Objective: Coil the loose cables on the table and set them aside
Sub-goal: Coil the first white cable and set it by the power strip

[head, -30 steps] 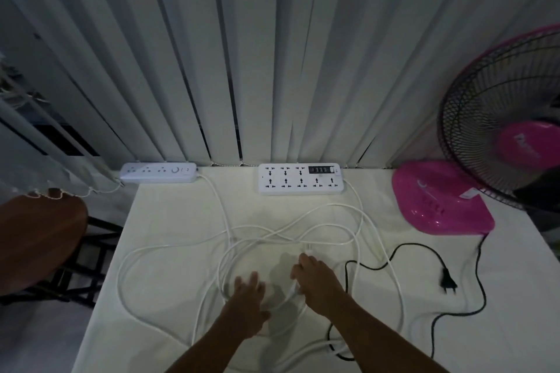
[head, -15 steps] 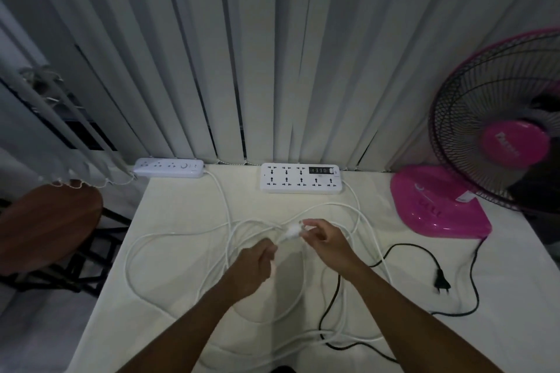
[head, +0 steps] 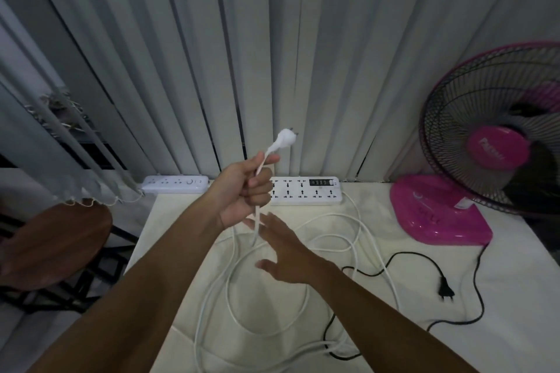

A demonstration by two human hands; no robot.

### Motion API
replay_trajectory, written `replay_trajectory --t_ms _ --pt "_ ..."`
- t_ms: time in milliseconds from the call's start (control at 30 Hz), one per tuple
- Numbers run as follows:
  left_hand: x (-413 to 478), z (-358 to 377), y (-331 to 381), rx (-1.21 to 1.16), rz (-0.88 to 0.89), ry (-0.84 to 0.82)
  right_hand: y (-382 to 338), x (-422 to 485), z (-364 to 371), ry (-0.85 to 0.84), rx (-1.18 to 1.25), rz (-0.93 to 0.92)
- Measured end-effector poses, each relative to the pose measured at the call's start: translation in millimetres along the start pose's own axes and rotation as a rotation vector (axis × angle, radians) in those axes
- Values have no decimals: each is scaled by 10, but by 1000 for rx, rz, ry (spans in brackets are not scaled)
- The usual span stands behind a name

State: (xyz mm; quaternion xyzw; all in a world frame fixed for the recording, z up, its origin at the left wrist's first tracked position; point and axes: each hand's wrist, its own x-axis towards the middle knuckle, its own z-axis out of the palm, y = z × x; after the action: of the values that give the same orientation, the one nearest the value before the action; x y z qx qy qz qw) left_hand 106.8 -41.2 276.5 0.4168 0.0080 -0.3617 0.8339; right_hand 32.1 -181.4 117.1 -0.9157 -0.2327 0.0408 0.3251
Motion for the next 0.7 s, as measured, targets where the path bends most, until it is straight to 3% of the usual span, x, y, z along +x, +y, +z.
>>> replay_trajectory --t_ms 67,133,300,400,467,567,700 --pt "-32 84 83 -16 4 -45 -46 64 21 90 -38 -165" --pt "-60 139 138 -25 6 -75 -44 82 36 107 -142 -171" --pt "-158 166 234 31 -12 -128 233 -71 8 -60 -305 213" --pt "-197 73 215 143 -30 -68 453 -157 -89 -96 -247 475" --pt "-187 -16 123 243 -30 25 523 -176 -207 32 -80 591" --pt "-143 -133 -113 373 0 175 458 -138 -449 387 274 635" --pt "-36 -247 -395 237 65 267 222 -59 -712 747 559 546"
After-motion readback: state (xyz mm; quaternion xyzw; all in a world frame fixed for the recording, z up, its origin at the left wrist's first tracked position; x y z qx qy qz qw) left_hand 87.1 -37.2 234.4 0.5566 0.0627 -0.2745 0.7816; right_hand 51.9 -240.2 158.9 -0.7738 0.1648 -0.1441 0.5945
